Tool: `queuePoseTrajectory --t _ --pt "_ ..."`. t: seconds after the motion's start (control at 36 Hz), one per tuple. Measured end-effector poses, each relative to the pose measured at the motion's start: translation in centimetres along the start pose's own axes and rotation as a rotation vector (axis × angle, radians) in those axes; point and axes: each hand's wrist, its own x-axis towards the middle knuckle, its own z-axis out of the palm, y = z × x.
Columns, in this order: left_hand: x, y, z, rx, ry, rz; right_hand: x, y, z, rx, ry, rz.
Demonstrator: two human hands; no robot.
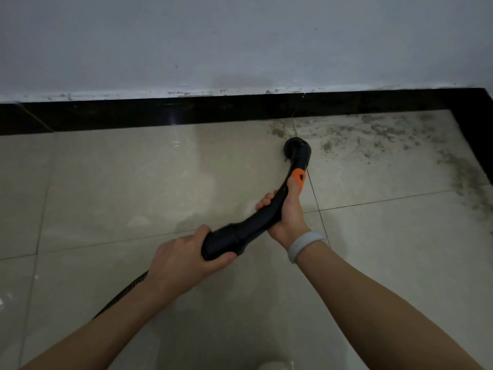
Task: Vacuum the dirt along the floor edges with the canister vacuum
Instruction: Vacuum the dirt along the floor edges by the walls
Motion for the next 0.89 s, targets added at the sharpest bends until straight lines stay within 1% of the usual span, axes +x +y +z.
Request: queuePoseTrajectory --t 0.19,0.31,0.44,0.69,0.89 --pt "2.7 0.3 -1.9 0.028 -0.027 -0.017 1.8 -1.1 2.0 0.089 -0.056 -0.009" --pt "4.6 0.3 -2.9 0.054 -0.031 0.011 2.7 -1.8 2.8 0.111 -0.056 -0.038" --pt "5.9 0.8 -3.5 0.009 -0.019 -0.017 3.7 -2.6 3.5 0.107 -0.065 -0.039" --pt "5.9 0.1 -3.4 -0.026 -0.023 -0.067 4.0 -2.1 4.1 0.1 -0.08 -0.024" --pt "4.6 -1.5 -4.1 -0.03 0.008 -0.097 3.7 -0.3 5.3 0.077 -0.085 0.023"
